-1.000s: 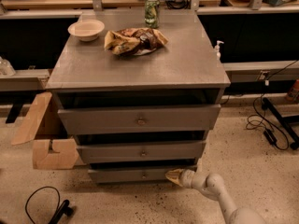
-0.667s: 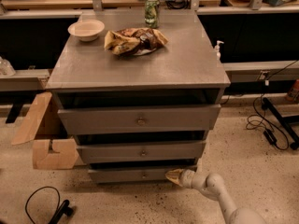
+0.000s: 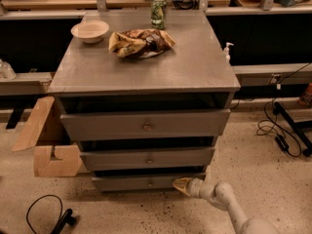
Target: Close bottom drawer
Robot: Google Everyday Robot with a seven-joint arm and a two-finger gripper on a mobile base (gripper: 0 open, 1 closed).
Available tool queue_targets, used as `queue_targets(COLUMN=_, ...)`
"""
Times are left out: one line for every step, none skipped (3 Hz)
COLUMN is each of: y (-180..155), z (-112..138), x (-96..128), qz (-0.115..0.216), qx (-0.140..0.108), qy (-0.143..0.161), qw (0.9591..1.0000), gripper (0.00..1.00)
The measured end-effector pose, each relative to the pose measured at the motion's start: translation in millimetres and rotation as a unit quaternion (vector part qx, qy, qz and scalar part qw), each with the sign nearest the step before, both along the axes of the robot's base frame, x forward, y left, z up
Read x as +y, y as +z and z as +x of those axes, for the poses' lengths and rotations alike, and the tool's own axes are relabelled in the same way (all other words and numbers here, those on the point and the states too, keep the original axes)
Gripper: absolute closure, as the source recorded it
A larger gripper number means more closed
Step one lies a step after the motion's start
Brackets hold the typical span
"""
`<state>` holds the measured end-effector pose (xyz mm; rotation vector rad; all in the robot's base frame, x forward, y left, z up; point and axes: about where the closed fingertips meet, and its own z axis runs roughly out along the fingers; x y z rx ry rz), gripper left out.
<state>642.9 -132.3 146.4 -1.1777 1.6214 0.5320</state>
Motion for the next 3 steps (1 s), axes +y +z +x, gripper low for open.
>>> queue_targets(y=-8, z=-15, x=-2, qz=-0.007, qx=0.012, qy=0.002, qw=0.9999, gripper=1.00)
queue_targets(y=-13, z=-36, x=-3, qz=-0.022, qx=0.019, qy=0.015, qw=0.9995, gripper=1.00)
queue_targets(y=-3, z=-64, x=-21, qz=-0.066, qx=0.017, qy=0.047, qw=0.9966, gripper=1.00)
